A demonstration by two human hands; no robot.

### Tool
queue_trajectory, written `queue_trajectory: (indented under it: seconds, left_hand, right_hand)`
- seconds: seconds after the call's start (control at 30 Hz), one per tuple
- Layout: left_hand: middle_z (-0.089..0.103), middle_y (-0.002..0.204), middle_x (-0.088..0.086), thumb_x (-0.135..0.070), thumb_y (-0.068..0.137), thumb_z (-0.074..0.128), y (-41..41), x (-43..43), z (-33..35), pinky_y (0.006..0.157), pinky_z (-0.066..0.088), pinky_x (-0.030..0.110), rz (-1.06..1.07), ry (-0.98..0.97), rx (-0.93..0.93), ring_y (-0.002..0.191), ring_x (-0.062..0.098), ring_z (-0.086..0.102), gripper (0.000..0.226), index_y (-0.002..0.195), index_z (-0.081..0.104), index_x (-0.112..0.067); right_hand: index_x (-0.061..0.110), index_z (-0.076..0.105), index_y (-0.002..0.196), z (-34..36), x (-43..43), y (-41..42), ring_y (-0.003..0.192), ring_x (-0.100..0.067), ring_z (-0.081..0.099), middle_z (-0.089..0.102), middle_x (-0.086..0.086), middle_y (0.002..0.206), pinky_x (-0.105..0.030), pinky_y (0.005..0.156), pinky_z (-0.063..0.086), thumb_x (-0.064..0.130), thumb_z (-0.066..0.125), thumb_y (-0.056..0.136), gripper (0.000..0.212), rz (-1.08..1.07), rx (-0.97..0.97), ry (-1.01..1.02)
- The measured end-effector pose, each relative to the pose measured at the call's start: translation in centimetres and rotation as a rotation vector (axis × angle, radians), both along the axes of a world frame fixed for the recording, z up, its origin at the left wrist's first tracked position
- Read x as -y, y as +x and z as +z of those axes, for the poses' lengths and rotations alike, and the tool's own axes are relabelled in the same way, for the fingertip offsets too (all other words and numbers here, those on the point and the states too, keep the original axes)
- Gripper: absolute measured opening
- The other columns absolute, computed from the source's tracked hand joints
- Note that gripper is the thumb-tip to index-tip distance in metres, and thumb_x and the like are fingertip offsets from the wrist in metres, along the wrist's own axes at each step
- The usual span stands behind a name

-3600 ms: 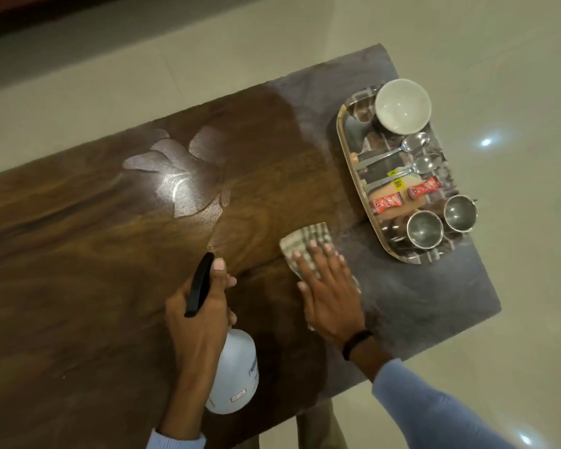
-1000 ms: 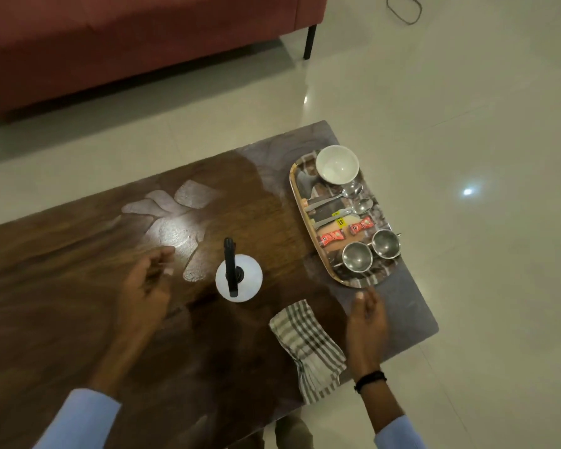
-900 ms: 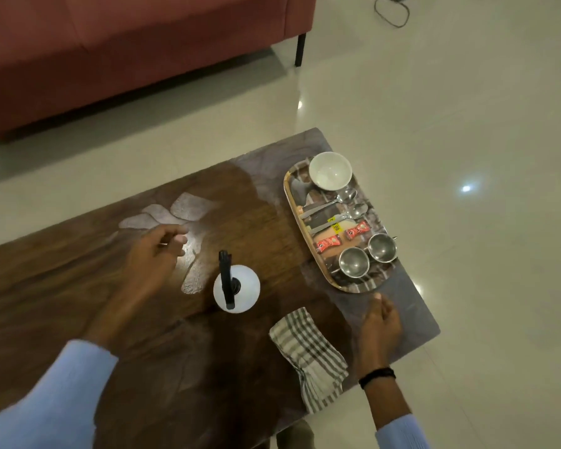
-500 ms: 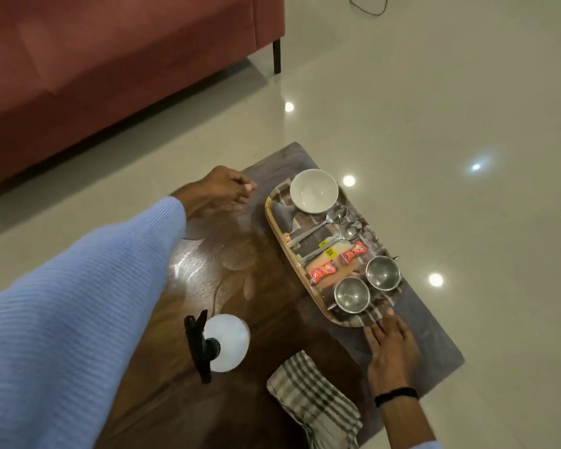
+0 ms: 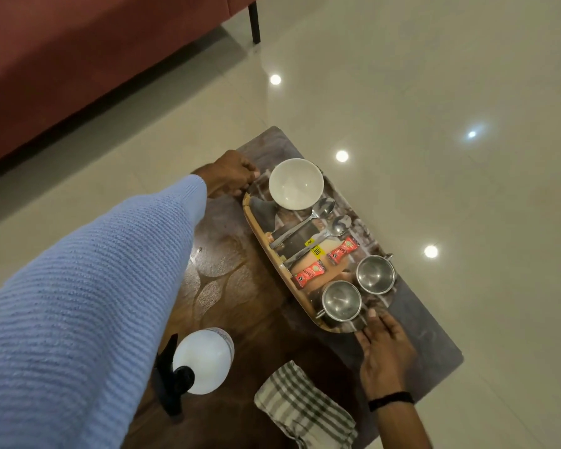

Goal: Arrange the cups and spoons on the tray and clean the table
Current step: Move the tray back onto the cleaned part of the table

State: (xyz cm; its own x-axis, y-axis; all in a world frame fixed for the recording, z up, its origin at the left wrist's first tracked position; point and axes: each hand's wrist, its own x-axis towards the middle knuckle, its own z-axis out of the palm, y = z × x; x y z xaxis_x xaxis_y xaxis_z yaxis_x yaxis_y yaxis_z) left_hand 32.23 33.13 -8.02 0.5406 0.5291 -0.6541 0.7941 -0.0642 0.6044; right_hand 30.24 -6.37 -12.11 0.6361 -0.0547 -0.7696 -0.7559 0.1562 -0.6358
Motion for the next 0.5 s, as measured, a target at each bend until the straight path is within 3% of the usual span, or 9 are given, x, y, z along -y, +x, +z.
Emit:
queue_trajectory:
  seconds: [0.07, 0.13, 0.17, 0.33, 0.4, 0.5]
  left_hand:
    - [0.07, 0.1, 0.011, -0.009, 0.097, 0.065, 0.4, 0.2, -0.1, 0.077, 0.061, 0.035, -0.007, -0.008, 0.015, 0.091, 0.024, 0.068, 0.015, 0.111, 0.068, -0.005]
    - [0.068, 0.094, 0.005, -0.011, 0.097, 0.066, 0.7, 0.3, -0.3, 0.068, 0.058, 0.029, -0.028, -0.005, 0.026, 0.086, 0.021, 0.067, 0.022, 0.117, 0.069, -0.002]
    - [0.069, 0.093, 0.005, -0.011, 0.097, 0.066, 0.7, 0.3, -0.5, 0.067, 0.058, 0.03, -0.036, -0.005, 0.031, 0.086, 0.022, 0.067, 0.025, 0.119, 0.068, 0.0]
    - [0.07, 0.094, 0.006, -0.009, 0.096, 0.066, 0.9, 0.3, -1.1, 0.052, 0.055, 0.024, -0.03, 0.011, 0.034, 0.074, 0.017, 0.066, 0.028, 0.123, 0.067, -0.001]
    - [0.069, 0.089, 0.005, -0.008, 0.096, 0.066, 0.9, 0.4, -1.0, 0.045, 0.052, 0.018, -0.022, 0.005, 0.033, 0.071, 0.015, 0.065, 0.028, 0.123, 0.067, 0.0]
    - [0.068, 0.087, 0.003, -0.008, 0.096, 0.066, 1.0, 0.3, -1.1, 0.047, 0.054, 0.02, -0.011, 0.01, 0.033, 0.071, 0.015, 0.064, 0.029, 0.124, 0.067, 0.0]
  right_hand:
    - [0.002, 0.063, 0.121, 0.2, -0.2, 0.1, 0.105, -0.026, 0.071, 0.071, -0.016, 0.121, -0.029, 0.077, 0.063, 0.017, 0.082, 0.077, 0.05, 0.0, 0.004, 0.012]
    - [0.005, 0.065, 0.115, 0.6, -0.4, 0.1, 0.099, -0.023, 0.074, 0.076, -0.011, 0.112, -0.032, 0.079, 0.063, 0.038, 0.097, 0.046, 0.083, -0.006, 0.006, 0.002]
    - [0.005, 0.066, 0.116, 0.6, -0.5, 0.1, 0.099, -0.023, 0.074, 0.076, -0.011, 0.111, -0.033, 0.079, 0.063, 0.039, 0.097, 0.042, 0.087, -0.013, 0.005, -0.003]
    - [0.0, 0.063, 0.124, 0.3, -0.7, 0.1, 0.108, -0.03, 0.071, 0.073, -0.014, 0.117, -0.037, 0.084, 0.062, 0.017, 0.077, 0.075, 0.053, -0.037, -0.026, -0.024]
    - [-0.001, 0.063, 0.124, 0.4, -0.8, 0.1, 0.108, -0.03, 0.071, 0.074, -0.013, 0.114, -0.037, 0.083, 0.062, 0.011, 0.075, 0.082, 0.045, -0.04, -0.031, -0.026]
    - [-0.002, 0.063, 0.123, 0.6, -0.8, 0.3, 0.107, -0.029, 0.071, 0.074, -0.013, 0.112, -0.036, 0.081, 0.063, 0.006, 0.073, 0.085, 0.041, -0.048, -0.04, -0.04]
